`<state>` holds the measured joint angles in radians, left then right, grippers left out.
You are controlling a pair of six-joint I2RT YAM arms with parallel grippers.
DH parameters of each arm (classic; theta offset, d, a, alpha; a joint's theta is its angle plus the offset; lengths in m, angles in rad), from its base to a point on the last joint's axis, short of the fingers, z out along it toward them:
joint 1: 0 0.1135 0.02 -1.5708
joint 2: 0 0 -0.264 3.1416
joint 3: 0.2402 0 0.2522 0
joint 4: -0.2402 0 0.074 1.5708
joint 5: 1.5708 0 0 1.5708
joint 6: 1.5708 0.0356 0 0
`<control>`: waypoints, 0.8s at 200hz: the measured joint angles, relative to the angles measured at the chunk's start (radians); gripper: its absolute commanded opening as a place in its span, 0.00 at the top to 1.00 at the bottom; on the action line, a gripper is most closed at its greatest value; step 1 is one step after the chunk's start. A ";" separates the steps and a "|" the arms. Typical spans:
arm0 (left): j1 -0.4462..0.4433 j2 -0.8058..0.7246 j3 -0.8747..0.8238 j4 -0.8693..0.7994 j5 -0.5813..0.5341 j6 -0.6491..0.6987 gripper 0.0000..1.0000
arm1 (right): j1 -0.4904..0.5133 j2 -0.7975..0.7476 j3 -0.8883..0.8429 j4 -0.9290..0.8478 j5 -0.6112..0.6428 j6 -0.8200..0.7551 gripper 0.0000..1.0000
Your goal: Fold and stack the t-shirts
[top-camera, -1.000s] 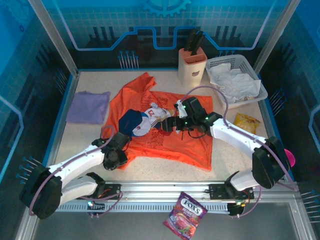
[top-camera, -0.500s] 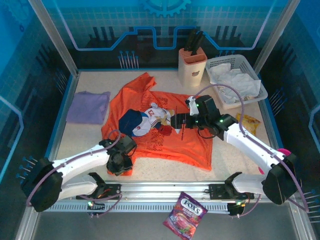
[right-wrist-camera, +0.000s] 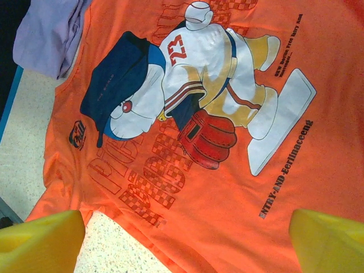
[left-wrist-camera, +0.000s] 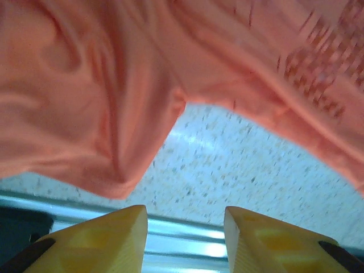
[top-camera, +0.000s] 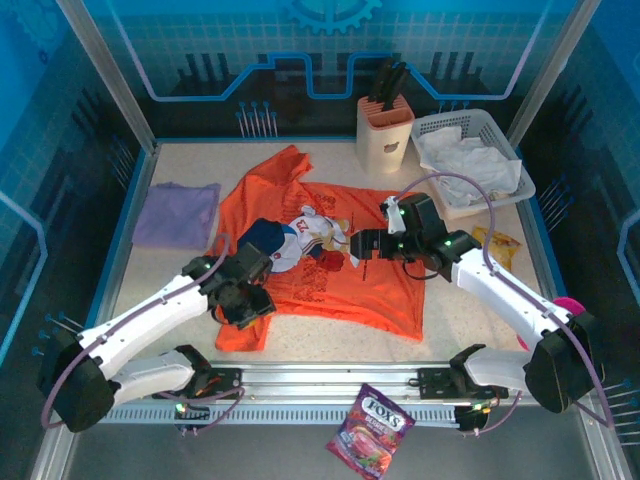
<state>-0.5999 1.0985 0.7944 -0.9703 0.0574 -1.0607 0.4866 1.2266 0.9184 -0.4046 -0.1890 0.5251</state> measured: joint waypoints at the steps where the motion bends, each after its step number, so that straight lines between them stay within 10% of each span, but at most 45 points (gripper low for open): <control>1: 0.005 0.000 0.000 0.000 0.000 0.002 0.62 | 0.000 0.000 0.000 0.000 0.000 0.000 0.07; 48: 0.219 -0.022 -0.097 -0.016 -0.033 0.121 0.64 | -0.022 -0.023 -0.007 -0.008 0.001 -0.003 0.06; 126: 0.177 -0.029 -0.233 0.003 -0.037 0.075 0.63 | -0.169 -0.017 -0.022 -0.055 0.059 0.025 0.11; 160: 0.186 0.097 0.001 -0.016 -0.060 0.172 0.53 | -0.274 0.063 0.003 -0.071 0.121 0.024 0.15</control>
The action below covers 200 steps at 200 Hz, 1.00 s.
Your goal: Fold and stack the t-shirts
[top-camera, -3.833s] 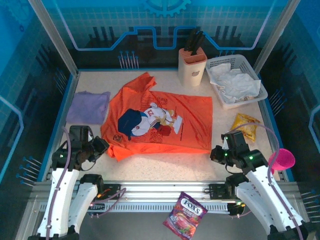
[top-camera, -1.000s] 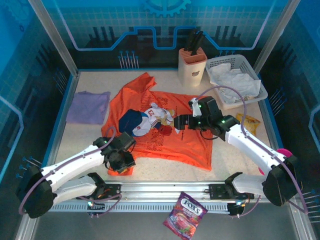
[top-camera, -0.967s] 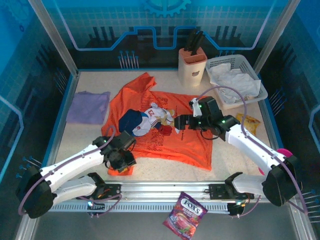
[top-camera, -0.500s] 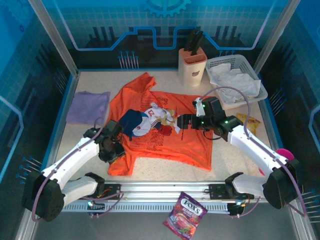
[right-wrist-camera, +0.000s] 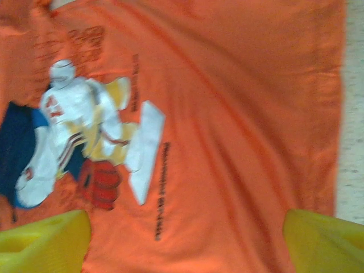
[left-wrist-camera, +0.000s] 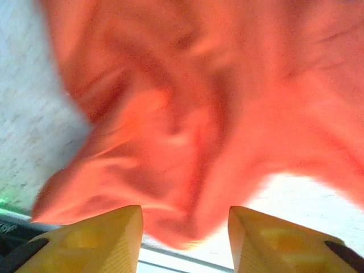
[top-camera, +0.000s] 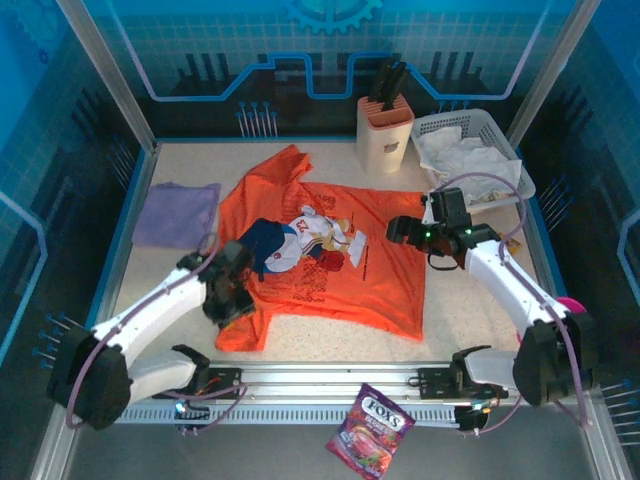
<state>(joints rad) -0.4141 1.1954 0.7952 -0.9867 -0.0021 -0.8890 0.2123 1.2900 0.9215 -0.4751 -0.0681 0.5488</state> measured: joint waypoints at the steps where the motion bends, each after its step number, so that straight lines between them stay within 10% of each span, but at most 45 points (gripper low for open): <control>1: 0.000 0.010 0.020 0.001 0.000 0.004 0.53 | -0.003 0.006 0.003 0.000 0.004 0.000 0.15; 62: 0.111 0.492 0.711 0.156 0.006 0.392 0.36 | -0.046 0.277 0.219 -0.004 0.126 -0.068 0.43; 200: 0.312 1.193 1.479 0.365 0.023 0.769 0.33 | -0.059 0.794 0.718 -0.092 0.327 -0.173 0.40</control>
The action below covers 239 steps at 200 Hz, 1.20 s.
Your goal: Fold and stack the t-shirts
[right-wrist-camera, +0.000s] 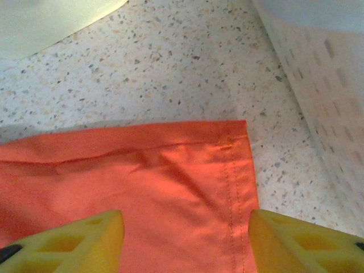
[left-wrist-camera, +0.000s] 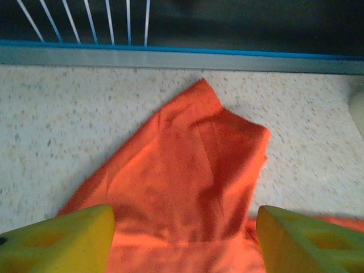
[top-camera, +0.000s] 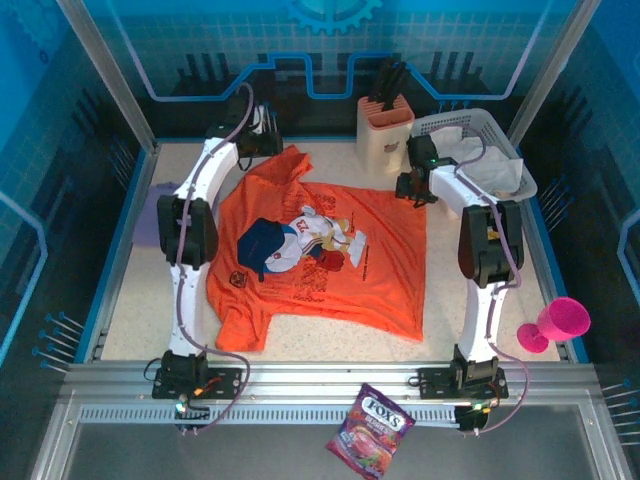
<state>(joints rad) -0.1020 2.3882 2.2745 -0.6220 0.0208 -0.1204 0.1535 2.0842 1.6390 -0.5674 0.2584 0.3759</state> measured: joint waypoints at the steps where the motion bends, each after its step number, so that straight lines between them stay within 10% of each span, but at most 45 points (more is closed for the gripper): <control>1: 0.000 0.003 0.004 0.000 -0.001 0.001 0.33 | 0.000 0.001 0.001 -0.001 0.000 0.000 0.40; 239: 0.056 0.232 0.192 -0.175 -0.101 0.049 0.35 | -0.034 0.312 0.449 -0.301 0.026 0.026 0.35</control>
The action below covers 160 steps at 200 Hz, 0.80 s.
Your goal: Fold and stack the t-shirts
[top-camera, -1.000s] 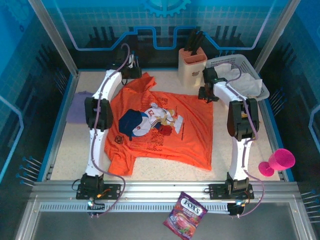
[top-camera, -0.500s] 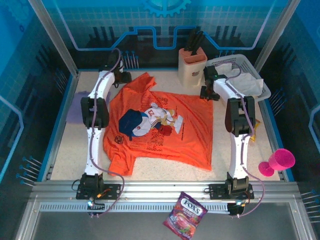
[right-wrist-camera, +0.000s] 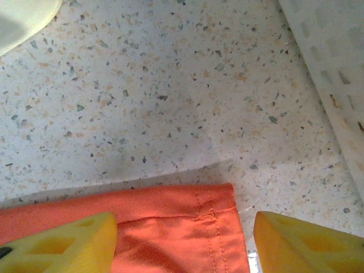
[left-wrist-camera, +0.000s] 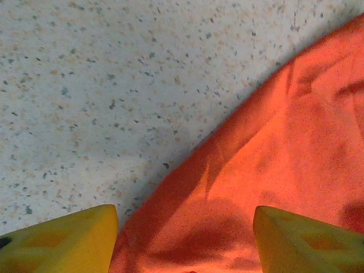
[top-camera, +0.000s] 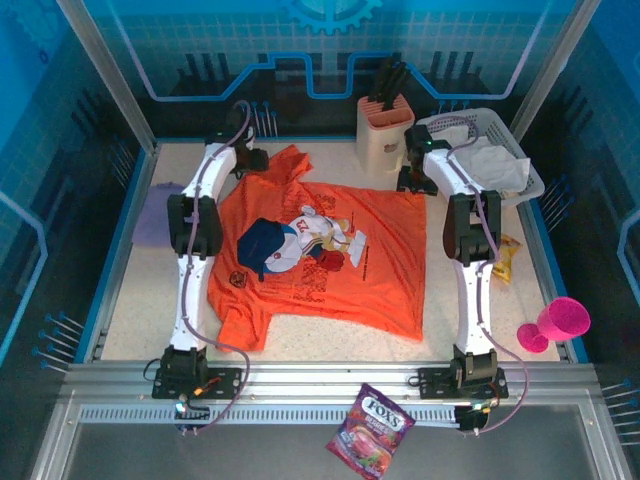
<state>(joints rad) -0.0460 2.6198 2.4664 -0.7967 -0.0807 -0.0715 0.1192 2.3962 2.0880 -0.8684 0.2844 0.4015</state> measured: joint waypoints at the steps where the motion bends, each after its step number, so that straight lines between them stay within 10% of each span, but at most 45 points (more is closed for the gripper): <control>1: -0.002 0.002 0.002 0.000 -0.001 0.002 0.35 | 0.000 0.001 0.002 -0.002 0.000 0.000 0.36; 81: -0.055 0.050 0.020 -0.061 -0.082 0.069 0.52 | -0.008 0.029 0.052 -0.038 -0.006 -0.029 0.58; 160: -0.027 0.050 0.026 -0.090 -0.138 0.074 0.90 | -0.001 0.002 0.004 -0.010 0.020 -0.066 0.27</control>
<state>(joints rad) -0.0731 2.6698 2.4920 -0.8864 -0.2184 0.0021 0.1184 2.3985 2.0918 -0.8780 0.3042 0.3359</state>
